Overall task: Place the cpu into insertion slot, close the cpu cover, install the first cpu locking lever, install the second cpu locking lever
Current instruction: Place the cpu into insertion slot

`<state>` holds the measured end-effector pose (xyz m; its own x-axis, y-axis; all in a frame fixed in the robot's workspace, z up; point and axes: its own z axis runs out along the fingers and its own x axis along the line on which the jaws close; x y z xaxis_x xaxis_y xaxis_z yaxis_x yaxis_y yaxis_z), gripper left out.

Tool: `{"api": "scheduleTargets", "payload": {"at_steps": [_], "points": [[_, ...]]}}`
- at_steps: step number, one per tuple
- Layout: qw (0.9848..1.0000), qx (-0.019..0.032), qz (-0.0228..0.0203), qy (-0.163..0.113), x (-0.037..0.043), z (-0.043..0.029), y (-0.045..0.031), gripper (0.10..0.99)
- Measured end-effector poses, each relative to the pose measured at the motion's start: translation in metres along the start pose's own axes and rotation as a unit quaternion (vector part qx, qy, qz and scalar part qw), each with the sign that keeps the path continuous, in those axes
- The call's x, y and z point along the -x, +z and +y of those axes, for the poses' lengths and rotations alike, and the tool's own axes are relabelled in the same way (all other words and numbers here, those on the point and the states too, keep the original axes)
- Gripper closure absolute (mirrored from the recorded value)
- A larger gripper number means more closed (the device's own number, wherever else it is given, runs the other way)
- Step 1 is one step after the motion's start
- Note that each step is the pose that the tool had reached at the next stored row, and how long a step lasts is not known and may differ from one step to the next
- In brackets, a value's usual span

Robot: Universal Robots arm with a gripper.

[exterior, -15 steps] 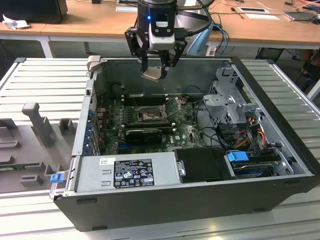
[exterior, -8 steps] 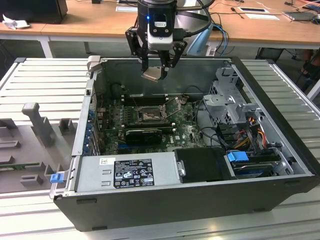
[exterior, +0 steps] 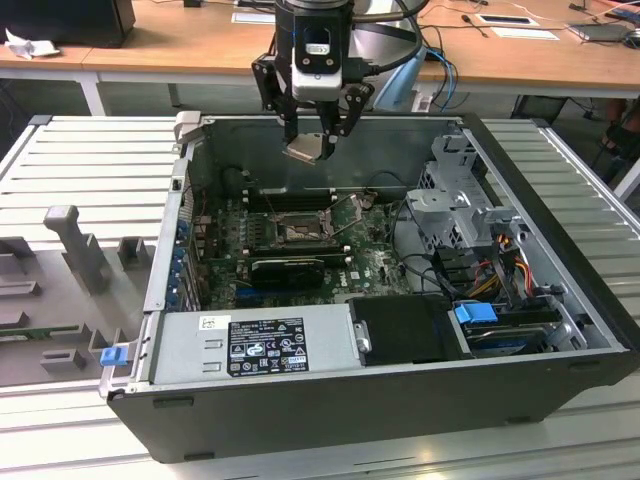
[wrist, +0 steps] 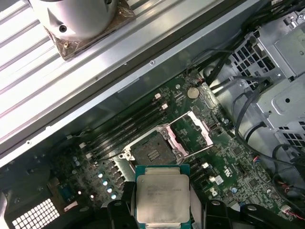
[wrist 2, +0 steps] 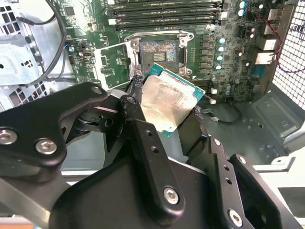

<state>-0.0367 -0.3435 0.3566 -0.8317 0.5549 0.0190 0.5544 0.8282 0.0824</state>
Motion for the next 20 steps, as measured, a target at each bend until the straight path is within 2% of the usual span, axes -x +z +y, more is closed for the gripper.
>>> {"api": "scheduleTargets", "payload": {"at_steps": [4,7,9,13,20], "points": [[1.0,0.0,-0.0008,0.008,0.0,0.0,0.0002,0.545],[0.9997,0.0003,-0.0022,0.025,0.0,0.0,0.0007,0.545],[0.9989,0.0006,-0.004,0.046,0.0,-0.0001,0.0014,0.545],[0.9975,0.001,-0.006,0.07,0.0001,-0.0002,0.0022,0.545],[0.9973,0.0007,-0.0064,0.072,0.0002,-0.0007,0.0077,0.545]]}}
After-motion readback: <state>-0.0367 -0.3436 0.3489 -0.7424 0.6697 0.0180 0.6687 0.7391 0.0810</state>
